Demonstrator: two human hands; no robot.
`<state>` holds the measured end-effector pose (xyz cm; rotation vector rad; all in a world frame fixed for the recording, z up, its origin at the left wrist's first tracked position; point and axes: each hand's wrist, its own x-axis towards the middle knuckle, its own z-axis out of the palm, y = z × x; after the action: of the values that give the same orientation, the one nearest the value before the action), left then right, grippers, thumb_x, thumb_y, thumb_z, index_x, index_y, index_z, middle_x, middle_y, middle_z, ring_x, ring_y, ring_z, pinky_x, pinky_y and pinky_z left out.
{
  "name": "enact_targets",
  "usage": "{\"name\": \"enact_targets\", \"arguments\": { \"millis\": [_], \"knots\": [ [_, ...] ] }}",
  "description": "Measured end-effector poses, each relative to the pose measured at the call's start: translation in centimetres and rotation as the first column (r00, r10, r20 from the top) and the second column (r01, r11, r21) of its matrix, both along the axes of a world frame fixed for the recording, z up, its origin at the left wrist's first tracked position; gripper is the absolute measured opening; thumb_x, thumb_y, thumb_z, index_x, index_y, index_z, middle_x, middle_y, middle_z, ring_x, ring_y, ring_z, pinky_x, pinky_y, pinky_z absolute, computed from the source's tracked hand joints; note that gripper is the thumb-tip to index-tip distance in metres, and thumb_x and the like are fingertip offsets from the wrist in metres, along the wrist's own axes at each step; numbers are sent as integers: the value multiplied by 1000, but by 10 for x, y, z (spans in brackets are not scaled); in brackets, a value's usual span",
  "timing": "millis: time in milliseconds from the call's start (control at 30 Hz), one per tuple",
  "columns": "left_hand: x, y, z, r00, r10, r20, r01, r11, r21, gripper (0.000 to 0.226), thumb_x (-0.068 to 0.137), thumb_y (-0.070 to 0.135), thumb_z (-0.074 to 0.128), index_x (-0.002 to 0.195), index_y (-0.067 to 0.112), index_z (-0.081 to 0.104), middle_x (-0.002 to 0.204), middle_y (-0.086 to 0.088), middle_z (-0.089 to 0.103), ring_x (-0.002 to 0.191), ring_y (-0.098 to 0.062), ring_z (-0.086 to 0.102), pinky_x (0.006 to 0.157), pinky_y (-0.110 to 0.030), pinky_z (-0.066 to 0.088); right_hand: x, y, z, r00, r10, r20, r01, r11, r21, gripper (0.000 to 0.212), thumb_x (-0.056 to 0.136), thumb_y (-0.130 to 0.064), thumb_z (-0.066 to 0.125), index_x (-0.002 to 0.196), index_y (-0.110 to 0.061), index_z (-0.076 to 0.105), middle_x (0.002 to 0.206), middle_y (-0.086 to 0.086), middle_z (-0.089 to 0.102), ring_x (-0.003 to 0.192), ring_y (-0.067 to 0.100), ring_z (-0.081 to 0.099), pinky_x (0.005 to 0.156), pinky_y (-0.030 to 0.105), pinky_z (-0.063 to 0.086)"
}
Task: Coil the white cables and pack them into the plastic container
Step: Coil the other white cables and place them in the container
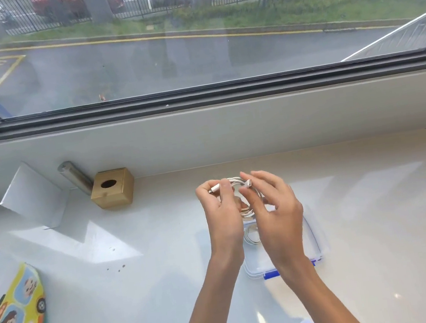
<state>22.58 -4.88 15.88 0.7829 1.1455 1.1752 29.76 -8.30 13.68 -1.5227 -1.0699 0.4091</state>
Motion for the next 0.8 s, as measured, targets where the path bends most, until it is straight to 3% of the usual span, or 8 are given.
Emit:
{"name": "enact_targets", "arguments": {
  "millis": [67, 100, 233, 400, 467, 567, 700, 800],
  "knots": [
    [1, -4, 4, 992, 11, 122, 1, 995, -102, 7, 104, 25, 44, 104, 18, 46, 81, -3, 55, 60, -12, 51, 58, -26, 47, -6, -8, 0, 994, -68, 83, 60, 994, 92, 24, 93, -10, 69, 112, -25, 76, 114, -11, 72, 106, 12, 66, 78, 20, 52],
    [2, -6, 4, 989, 17, 146, 1, 992, -123, 7, 104, 24, 44, 104, 18, 47, 73, -1, 54, 60, -13, 49, 59, -28, 46, -7, -12, 0, 996, -76, 38, 71, 992, 105, 22, 94, -9, 67, 108, -25, 75, 111, -12, 74, 100, 11, 68, 75, 20, 52],
    [0, -13, 5, 989, 58, 135, -51, 997, -53, 6, 104, 18, 44, 101, 14, 48, 61, 4, 42, 57, -12, 44, 61, -26, 42, -6, -23, 9, 907, 36, -419, -4, 997, 77, 12, 100, -15, 59, 103, -20, 69, 109, -5, 76, 96, 15, 73, 78, 22, 55],
    [-10, -14, 3, 981, 2, 196, 10, 998, -62, 5, 103, 13, 45, 101, 12, 49, 65, -3, 45, 78, -27, 49, 76, -40, 42, 1, -29, 14, 706, 124, -698, -108, 992, 67, 13, 102, -15, 54, 104, -13, 67, 112, 11, 76, 97, 28, 74, 81, 33, 60],
    [-17, -14, -1, 982, -21, 187, 36, 997, -75, 4, 101, 11, 44, 100, 13, 48, 65, -4, 45, 74, -25, 52, 73, -38, 42, 8, -31, 9, 675, 143, -724, -212, 977, -4, 13, 99, -17, 58, 108, -13, 65, 110, 14, 75, 98, 29, 73, 85, 38, 60],
    [-27, -13, -11, 983, -60, 173, 75, 994, -85, 4, 95, 9, 47, 97, 13, 47, 63, -1, 47, 56, -14, 48, 60, -29, 40, 10, -35, -3, 676, 125, -726, -311, 942, -128, 34, 93, -36, 66, 116, -12, 63, 112, 18, 74, 109, 32, 71, 92, 45, 57],
    [-32, -11, -23, 981, -124, 146, 141, 984, -107, 9, 86, 12, 51, 94, 12, 47, 65, -2, 50, 54, -13, 50, 56, -25, 42, 8, -37, -13, 649, 106, -753, -359, 915, -181, 43, 89, -52, 66, 118, -20, 66, 110, 3, 76, 106, 26, 73, 85, 37, 61],
    [-30, -8, -30, 980, -172, 102, 184, 974, -133, 6, 92, 6, 48, 93, 12, 47, 63, -2, 55, 56, -15, 52, 57, -26, 44, 17, -32, -20, 666, 68, -743, -330, 920, -211, 29, 95, -37, 66, 116, -18, 69, 107, 4, 77, 102, 26, 74, 80, 33, 61]
  ]
}}
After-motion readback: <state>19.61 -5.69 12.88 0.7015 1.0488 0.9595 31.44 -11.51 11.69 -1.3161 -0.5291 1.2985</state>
